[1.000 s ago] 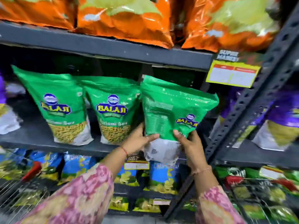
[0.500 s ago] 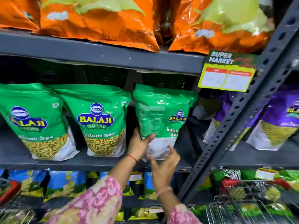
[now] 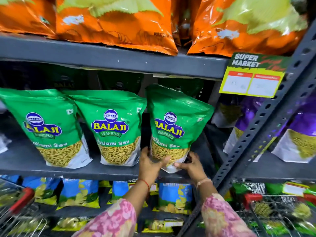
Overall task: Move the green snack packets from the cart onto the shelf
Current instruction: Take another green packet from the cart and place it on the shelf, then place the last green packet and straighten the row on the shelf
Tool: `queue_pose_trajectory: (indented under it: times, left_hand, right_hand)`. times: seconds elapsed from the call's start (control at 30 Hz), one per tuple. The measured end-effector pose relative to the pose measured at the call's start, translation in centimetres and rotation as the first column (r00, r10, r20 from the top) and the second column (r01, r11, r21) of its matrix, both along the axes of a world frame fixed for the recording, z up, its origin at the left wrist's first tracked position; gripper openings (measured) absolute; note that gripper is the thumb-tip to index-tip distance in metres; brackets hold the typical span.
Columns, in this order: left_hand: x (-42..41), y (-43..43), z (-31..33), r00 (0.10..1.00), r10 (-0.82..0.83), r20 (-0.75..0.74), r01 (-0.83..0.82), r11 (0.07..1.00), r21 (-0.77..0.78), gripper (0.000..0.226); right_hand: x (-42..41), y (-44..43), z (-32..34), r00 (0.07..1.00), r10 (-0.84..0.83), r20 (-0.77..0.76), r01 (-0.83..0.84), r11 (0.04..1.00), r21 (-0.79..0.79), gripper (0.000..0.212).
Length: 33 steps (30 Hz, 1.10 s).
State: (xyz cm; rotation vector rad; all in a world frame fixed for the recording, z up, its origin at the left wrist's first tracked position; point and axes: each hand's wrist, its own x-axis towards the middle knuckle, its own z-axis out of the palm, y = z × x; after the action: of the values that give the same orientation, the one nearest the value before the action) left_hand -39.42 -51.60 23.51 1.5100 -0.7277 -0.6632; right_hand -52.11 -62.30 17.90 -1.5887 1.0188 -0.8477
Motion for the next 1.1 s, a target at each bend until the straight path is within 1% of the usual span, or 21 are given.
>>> queue_pose_trajectory:
  times: [0.03, 0.1, 0.17, 0.2, 0.23, 0.33, 0.4, 0.47, 0.5, 0.57, 0.63, 0.67, 0.7, 0.73, 0.77, 0.83, 0.9, 0.93, 1.0, 1.07, 1.1]
  left_hand:
    - [0.8, -0.4, -0.2, 0.998, -0.06, 0.009, 0.06, 0.998, 0.035, 0.081]
    - [2.0, -1.0, -1.3, 0.985, -0.169, 0.019, 0.167, 0.983, 0.082, 0.089]
    - [2.4, -0.8, -1.9, 0.978, -0.208, 0.019, 0.204, 0.972, 0.12, 0.093]
    - [2.5, -0.7, -2.4, 0.981, -0.191, 0.011, 0.188, 0.973, 0.134, 0.096]
    - [2.6, -0.6, -3.0, 0.984, -0.18, 0.006, 0.178, 0.975, 0.13, 0.092]
    - [2.7, -0.3, -3.7, 0.986, -0.158, 0.061, 0.149, 0.981, 0.124, 0.066]
    - [2.8, -0.3, -3.8, 0.979, -0.156, 0.129, 0.139, 0.981, 0.138, 0.062]
    - [2.6, -0.2, -3.6, 0.968, -0.165, 0.188, 0.138, 0.979, 0.148, 0.062]
    - [2.5, 0.0, -3.4, 0.964, -0.162, 0.212, 0.135, 0.982, 0.134, 0.061]
    - [2.1, 0.7, -3.2, 0.96, -0.141, 0.243, 0.115, 0.986, 0.117, 0.062]
    - [2.2, 2.2, -3.7, 0.963, -0.095, 0.252, 0.066, 0.99, 0.12, 0.059]
    - [2.5, 3.5, -4.1, 0.971, -0.069, 0.23, 0.043, 0.992, 0.117, 0.053]
    - [2.9, 5.0, -4.3, 0.977, -0.032, 0.212, 0.01, 0.995, 0.104, 0.049]
    - [3.5, 6.6, -4.4, 0.978, 0.019, 0.206, -0.038, 0.996, 0.085, 0.048]
    - [4.5, 8.2, -4.5, 0.974, 0.088, 0.211, -0.103, 0.993, 0.06, 0.049]
    - [7.3, 10.8, -4.4, 0.944, 0.258, 0.204, -0.266, 0.964, 0.009, 0.044]
    - [11.1, 12.9, -4.2, 0.862, 0.462, 0.21, -0.471, 0.882, -0.006, 0.056]
    - [13.5, 13.8, -4.0, 0.821, 0.53, 0.211, -0.541, 0.841, -0.005, 0.067]
    - [18.3, 15.2, -3.5, 0.792, 0.575, 0.207, -0.591, 0.807, 0.019, 0.086]
    - [22.7, 15.8, -2.6, 0.814, 0.551, 0.185, -0.567, 0.822, 0.046, 0.096]
    - [24.8, 16.0, -2.2, 0.844, 0.506, 0.179, -0.521, 0.852, 0.048, 0.101]
  right_hand:
    - [-0.4, -0.1, 1.1, 0.999, 0.035, 0.024, -0.036, 0.997, 0.071, 0.055]
    - [-0.9, -0.1, 2.1, 0.995, 0.089, 0.036, -0.093, 0.986, 0.135, 0.039]
    - [-1.0, -0.5, 2.0, 0.995, 0.07, 0.072, -0.08, 0.987, 0.142, 0.031]
    - [-0.9, -0.6, 1.6, 0.997, 0.03, 0.073, -0.038, 0.992, 0.121, 0.03]
    - [-0.8, -0.4, 1.4, 0.998, -0.001, 0.068, -0.006, 0.995, 0.1, 0.031]
    - [-0.3, 0.4, 1.3, 0.999, -0.02, 0.051, 0.019, 1.0, 0.017, 0.026]
    - [0.0, 0.8, 1.4, 0.999, -0.028, 0.03, 0.028, 1.0, -0.006, 0.024]
    - [0.2, 1.4, 1.3, 0.997, -0.074, -0.009, 0.074, 0.997, -0.018, 0.024]
    - [0.3, 1.8, 1.3, 0.992, -0.12, -0.039, 0.119, 0.992, -0.038, 0.027]
    - [0.4, 3.4, 0.8, 0.966, -0.241, -0.097, 0.23, 0.967, -0.112, 0.041]
    - [0.5, 6.0, -0.2, 0.911, -0.379, -0.16, 0.328, 0.904, -0.276, 0.051]
    - [0.8, 7.7, -0.8, 0.887, -0.422, -0.187, 0.336, 0.869, -0.363, 0.057]
    - [1.4, 9.5, -1.2, 0.884, -0.426, -0.19, 0.323, 0.853, -0.41, 0.064]
    - [2.3, 11.2, -1.8, 0.904, -0.389, -0.179, 0.282, 0.856, -0.434, 0.067]
    - [3.6, 13.0, -2.4, 0.93, -0.32, -0.18, 0.21, 0.867, -0.452, 0.064]
    - [7.1, 16.0, -3.0, 0.972, -0.121, -0.2, 0.012, 0.88, -0.475, 0.054]
    - [11.2, 18.3, -2.7, 0.982, 0.075, -0.175, -0.148, 0.879, -0.454, 0.048]
    - [13.7, 19.2, -2.0, 0.98, 0.144, -0.14, -0.19, 0.894, -0.406, 0.051]
    - [18.3, 20.4, 0.1, 0.977, 0.208, -0.039, -0.211, 0.943, -0.256, 0.068]
    - [22.0, 20.6, 1.7, 0.976, 0.194, 0.097, -0.187, 0.98, -0.074, 0.093]
    - [23.6, 20.5, 2.1, 0.975, 0.175, 0.139, -0.174, 0.984, -0.022, 0.102]
